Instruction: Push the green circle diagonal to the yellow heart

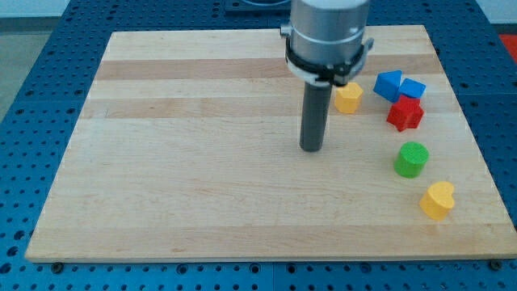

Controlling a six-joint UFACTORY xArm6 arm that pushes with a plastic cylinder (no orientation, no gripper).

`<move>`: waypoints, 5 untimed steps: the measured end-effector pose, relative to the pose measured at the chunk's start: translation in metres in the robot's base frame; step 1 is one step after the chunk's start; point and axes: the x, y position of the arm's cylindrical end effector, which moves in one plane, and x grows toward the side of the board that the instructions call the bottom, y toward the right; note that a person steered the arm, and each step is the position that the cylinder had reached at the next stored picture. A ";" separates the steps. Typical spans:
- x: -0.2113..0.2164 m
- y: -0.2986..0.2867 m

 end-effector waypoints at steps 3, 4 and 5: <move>0.012 0.157; 0.001 0.174; -0.012 0.199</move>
